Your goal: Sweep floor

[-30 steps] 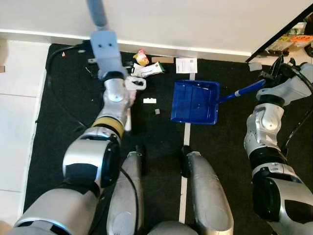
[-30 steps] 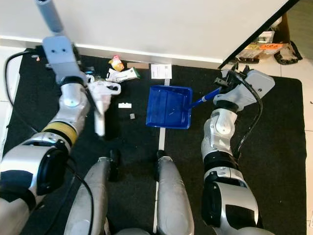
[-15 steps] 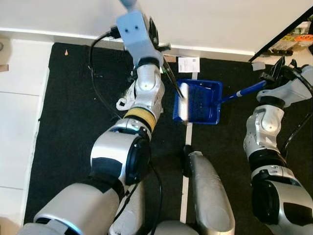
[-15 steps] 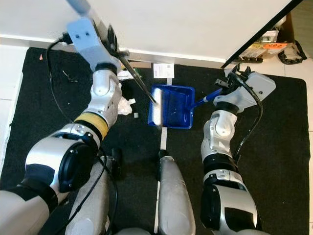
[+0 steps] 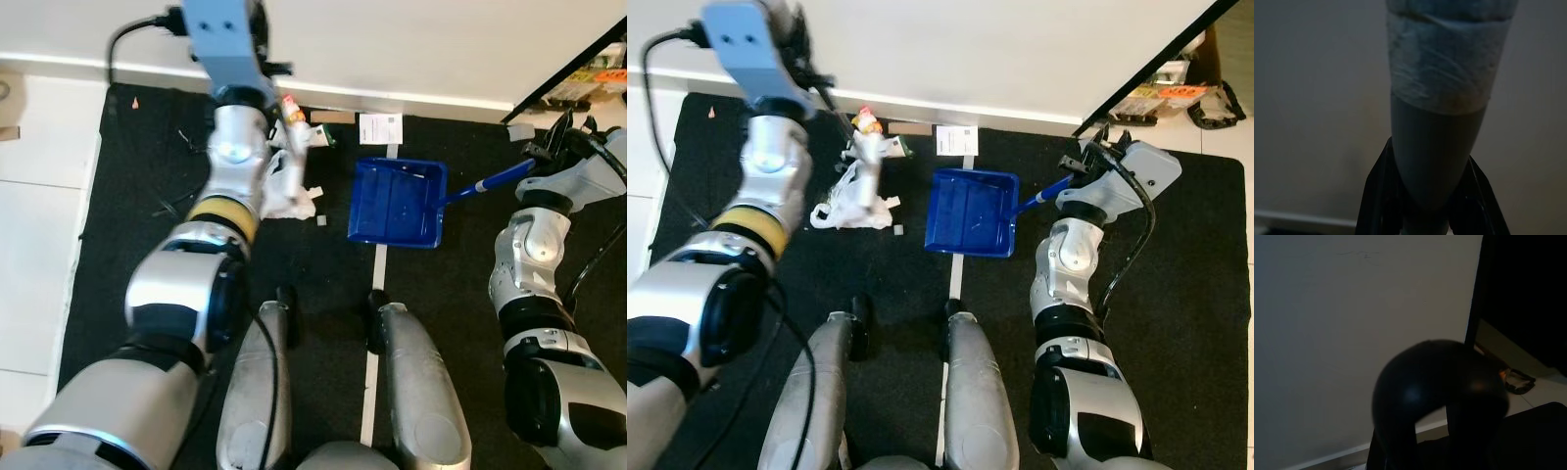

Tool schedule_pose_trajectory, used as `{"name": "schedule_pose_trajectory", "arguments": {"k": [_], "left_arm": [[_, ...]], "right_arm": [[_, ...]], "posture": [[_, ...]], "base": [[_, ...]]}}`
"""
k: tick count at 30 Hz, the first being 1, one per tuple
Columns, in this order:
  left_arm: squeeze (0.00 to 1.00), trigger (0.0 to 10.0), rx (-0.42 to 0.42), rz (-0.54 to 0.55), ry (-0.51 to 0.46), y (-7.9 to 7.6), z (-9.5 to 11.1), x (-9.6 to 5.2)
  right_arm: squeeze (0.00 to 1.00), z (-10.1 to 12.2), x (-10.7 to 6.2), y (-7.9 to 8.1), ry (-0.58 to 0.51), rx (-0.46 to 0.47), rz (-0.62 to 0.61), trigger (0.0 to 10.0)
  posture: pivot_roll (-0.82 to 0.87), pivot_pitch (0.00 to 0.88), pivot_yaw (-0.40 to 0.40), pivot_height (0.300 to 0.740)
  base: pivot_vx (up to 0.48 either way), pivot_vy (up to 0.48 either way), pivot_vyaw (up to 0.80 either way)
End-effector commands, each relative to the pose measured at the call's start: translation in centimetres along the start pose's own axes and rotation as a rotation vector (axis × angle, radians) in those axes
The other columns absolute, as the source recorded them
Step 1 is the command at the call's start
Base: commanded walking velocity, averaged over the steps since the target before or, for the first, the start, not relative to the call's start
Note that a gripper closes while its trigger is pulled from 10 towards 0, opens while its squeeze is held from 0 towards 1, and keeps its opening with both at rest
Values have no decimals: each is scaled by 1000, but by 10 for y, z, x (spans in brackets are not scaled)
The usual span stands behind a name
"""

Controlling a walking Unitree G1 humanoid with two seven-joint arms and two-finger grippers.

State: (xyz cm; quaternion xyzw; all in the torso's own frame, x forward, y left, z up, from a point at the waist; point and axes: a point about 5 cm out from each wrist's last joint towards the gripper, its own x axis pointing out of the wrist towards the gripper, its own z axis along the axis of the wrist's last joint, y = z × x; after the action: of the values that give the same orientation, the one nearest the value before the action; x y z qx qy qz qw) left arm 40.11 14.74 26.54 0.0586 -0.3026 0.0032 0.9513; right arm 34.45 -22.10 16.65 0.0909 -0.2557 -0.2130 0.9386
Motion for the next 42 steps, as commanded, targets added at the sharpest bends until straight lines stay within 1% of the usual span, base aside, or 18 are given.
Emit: {"name": "schedule_pose_trajectory", "arguments": {"k": [1, 2, 4, 5, 8, 11, 14, 16, 18, 20, 24, 25, 26, 30, 35, 36, 39, 42], "left_arm": [[0, 10000, 70, -66, -37, 0, 0, -5], [0, 10000, 70, -66, -37, 0, 0, -5], [0, 10000, 246, -121, -12, 14, -8, -10], [0, 10000, 246, -121, -12, 14, -8, -10], [0, 10000, 383, -135, 31, 28, -19, -20], [0, 10000, 415, -155, 32, 29, -21, -23], [0, 10000, 392, -113, 9, 38, -15, -19], [0, 10000, 298, -46, -11, 44, -3, -8], [0, 10000, 263, -25, -15, 45, 0, -4], [0, 10000, 182, 26, -29, 47, 8, 3], [0, 10000, 209, 25, -47, 52, 16, 10], [0, 10000, 262, 13, -34, 57, 15, 9], [0, 10000, 385, -29, 16, 65, 4, 1], [4, 10000, 544, -88, 101, 74, -13, -13], [8, 10000, 603, -103, 152, 77, -25, -23], [0, 10000, 611, -63, 200, 80, -35, -32], [0, 10000, 623, -19, 241, 81, -45, -42], [0, 10000, 524, 129, 284, 82, -54, -53]], "right_arm": [[0, -20, -17, -6, 102, -7, -13, 10000], [0, -20, -17, -6, 102, -7, -13, 10000], [0, -19, -17, -5, 100, -4, -9, 10000], [0, -19, -17, -5, 100, -4, -9, 10000], [0, -19, -16, -5, 98, -6, -5, 10000], [0, -18, -16, -6, 96, -8, -5, 10000], [0, -17, -16, -8, 90, -12, -8, 10000], [0, -17, -16, -11, 87, -15, -11, 10000], [0, -17, -15, -11, 87, -16, -12, 10000], [0, -17, -15, -12, 87, -18, -13, 10000], [0, -17, -14, -12, 87, -17, -13, 10000], [0, -17, -14, -11, 87, -15, -12, 10000], [0, -17, -15, -9, 87, -12, -11, 10000], [0, -17, -17, -8, 87, -10, -8, 10000], [0, -18, -18, -11, 88, -14, -7, 10000], [0, -17, -18, -12, 88, -18, -6, 10000], [0, -17, -18, -13, 86, -20, -5, 10000], [0, -15, -17, -12, 81, -22, -3, 10000]], "posture": [[-21, 507, 8, 731], [-21, 507, 8, 731], [-29, 503, 5, 731], [-29, 503, 5, 731], [-38, 513, 1, 731], [-42, 515, 2, 731], [-49, 507, 5, 731], [-45, 503, 7, 731], [-45, 503, 7, 731], [-42, 503, 6, 731], [-36, 500, 9, 731], [-36, 499, 8, 731], [-42, 501, 7, 731], [-51, 514, 3, 731], [-55, 515, 1, 731], [-60, 516, -1, 731], [-70, 523, -5, 731], [-87, 536, -12, 731]], "base": [[0, 0, 0], [0, 0, 0], [0, 0, 0], [0, 0, 0], [0, 0, 0], [0, 0, 0], [0, 0, 0], [0, 0, 0], [0, 0, 0], [0, 0, 0], [0, 0, 0], [0, 0, 0], [0, 0, 0], [0, 0, 0], [0, 0, 0], [0, 0, 0], [0, 0, 0], [0, 0, 0]]}}
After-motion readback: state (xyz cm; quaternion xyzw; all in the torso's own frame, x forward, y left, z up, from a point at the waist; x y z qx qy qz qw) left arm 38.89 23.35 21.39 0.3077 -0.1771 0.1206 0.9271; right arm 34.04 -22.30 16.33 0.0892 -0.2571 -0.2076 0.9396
